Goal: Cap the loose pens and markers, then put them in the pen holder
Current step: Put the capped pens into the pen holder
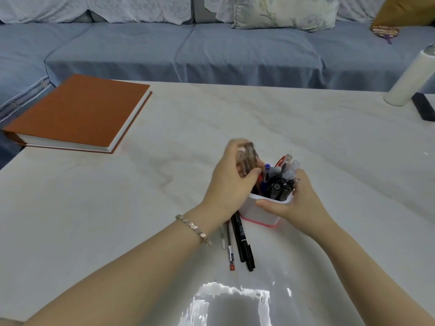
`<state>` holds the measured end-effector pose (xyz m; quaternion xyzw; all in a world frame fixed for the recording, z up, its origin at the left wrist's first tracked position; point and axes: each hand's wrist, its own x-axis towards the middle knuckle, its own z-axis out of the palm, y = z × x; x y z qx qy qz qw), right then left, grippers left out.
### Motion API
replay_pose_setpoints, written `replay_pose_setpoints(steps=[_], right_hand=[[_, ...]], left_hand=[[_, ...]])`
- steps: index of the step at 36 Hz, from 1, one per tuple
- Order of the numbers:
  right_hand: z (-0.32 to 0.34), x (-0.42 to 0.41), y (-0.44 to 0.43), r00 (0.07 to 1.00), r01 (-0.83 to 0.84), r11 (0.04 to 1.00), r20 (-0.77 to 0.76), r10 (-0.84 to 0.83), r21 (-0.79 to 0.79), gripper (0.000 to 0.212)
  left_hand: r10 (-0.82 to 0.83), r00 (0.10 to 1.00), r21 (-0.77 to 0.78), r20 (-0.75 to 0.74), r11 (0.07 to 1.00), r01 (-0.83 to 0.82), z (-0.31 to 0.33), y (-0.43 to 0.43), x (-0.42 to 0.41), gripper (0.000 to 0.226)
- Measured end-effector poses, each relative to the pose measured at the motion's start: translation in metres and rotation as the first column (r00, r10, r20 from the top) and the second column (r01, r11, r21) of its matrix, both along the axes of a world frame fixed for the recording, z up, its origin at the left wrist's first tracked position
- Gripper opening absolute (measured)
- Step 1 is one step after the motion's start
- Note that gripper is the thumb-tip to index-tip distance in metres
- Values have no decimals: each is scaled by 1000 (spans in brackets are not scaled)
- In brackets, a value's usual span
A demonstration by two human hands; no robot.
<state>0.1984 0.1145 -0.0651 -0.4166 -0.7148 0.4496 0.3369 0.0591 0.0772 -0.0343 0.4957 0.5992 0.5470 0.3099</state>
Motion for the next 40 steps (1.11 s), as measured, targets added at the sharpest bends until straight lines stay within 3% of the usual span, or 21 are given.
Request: replay_pose_setpoints(steps=[2,4,8,11,14,17,19,23,29,37,38,40], right_hand=[[0,-1,0,1000,-5,1000,3,5,12,54],[-1,0,0,1000,-3,1000,2,3,26,56],[3,-2,-2,1000,-16,999,-12,16,39,56],[7,-3,-4,997,-38,999,-71,40,20,48],[2,-1,-1,999,-29,1000,-37,29,-3,62],[-1,0,0,1000,-11,1000,3,12,-19,56],[0,0,-1,1000,-7,1000,13,7,-5,54],[4,-2,-3,1000,-3,1000,4,3,0,50],[9,-2,-5,1000,-11,1000,18,11,-18,49],[19,-5,-12,998,-35,999,-44,33,-38,44],[18,-4,-11,999,-32,999,-35,31,-35,46],[17,-3,-11,1000,-20,1000,-16,19,-25,47]], left_hand=[[2,995,78,-95,997,5,4,-1,-5,72],[-31,975,102,-221,993,55,7,-1,-8,77],[-36,934,64,-356,996,63,1,1,-13,42],[-65,870,75,-488,990,116,-8,-4,-13,31],[-75,904,40,-421,994,101,-14,-13,-19,37],[112,949,-24,-296,992,-125,-26,-27,-27,37],[172,929,-186,-329,952,-242,-39,-36,-32,40],[-62,893,-540,-446,814,-213,-60,-50,-31,57],[-145,833,-577,-534,783,-233,-63,-53,-19,38],[-269,626,-591,-732,708,-387,-66,-49,-35,20],[-274,626,-594,-730,708,-383,-66,-49,-41,18],[-198,738,-597,-645,734,-324,-62,-49,-52,13]])
